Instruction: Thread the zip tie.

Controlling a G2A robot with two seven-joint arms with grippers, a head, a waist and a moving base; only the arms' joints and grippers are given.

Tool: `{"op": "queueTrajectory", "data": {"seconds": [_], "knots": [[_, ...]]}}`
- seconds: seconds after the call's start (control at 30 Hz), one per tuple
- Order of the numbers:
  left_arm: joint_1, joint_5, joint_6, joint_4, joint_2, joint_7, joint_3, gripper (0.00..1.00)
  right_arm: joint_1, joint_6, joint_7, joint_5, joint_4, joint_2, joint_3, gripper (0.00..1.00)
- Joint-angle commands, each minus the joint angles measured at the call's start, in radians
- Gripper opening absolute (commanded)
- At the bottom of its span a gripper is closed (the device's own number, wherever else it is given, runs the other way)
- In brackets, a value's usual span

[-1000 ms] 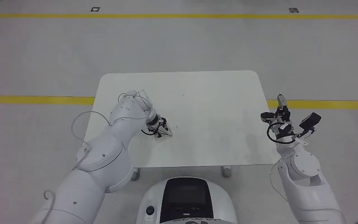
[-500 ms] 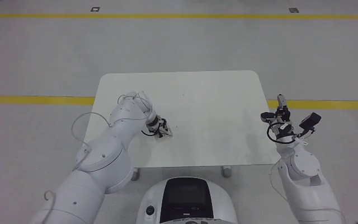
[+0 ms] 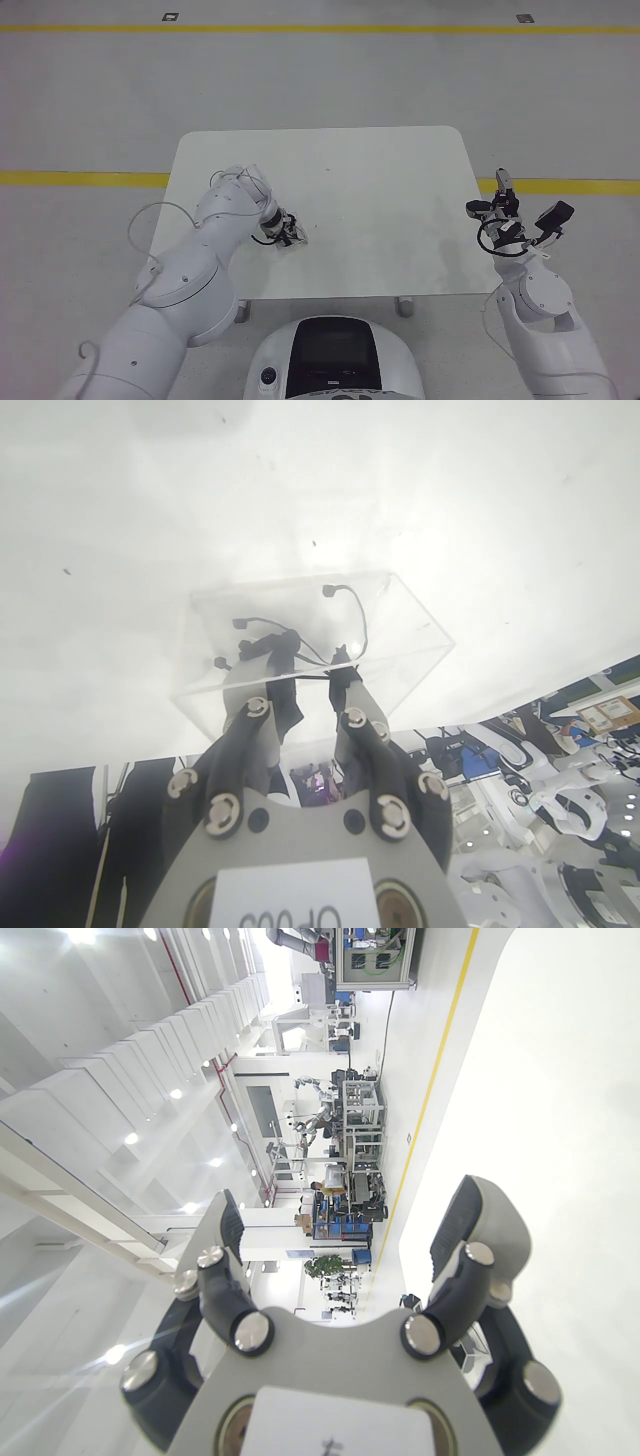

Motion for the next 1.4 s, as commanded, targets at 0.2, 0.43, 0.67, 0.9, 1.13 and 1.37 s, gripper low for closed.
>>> {"op": "queueTrajectory", "data": {"seconds": [0.2, 0.43, 0.67, 0.9, 1.13, 1.37], "knots": [[-0.001, 0.006, 0.000, 0.000, 0.001, -0.011, 0.002, 0.00, 0.000, 0.000, 0.000, 0.000, 0.000, 0.000, 0.000, 1.00], [-0.008, 0.009, 0.000, 0.000, 0.004, -0.021, 0.003, 0.00, 0.000, 0.000, 0.000, 0.000, 0.000, 0.000, 0.000, 1.00], [-0.021, 0.017, 0.000, 0.000, 0.005, -0.043, 0.006, 0.00, 0.000, 0.000, 0.000, 0.000, 0.000, 0.000, 0.000, 1.00], [-0.019, 0.008, 0.000, 0.000, 0.004, -0.028, 0.002, 0.20, 0.000, 0.000, 0.000, 0.000, 0.000, 0.000, 0.000, 1.00], [-0.020, 0.014, 0.000, 0.000, 0.002, -0.014, 0.004, 0.18, 0.000, 0.000, 0.000, 0.000, 0.000, 0.000, 0.000, 1.00], [-0.020, 0.024, 0.000, 0.000, -0.001, -0.002, 0.008, 0.12, 0.000, 0.000, 0.000, 0.000, 0.000, 0.000, 0.000, 1.00]]}}
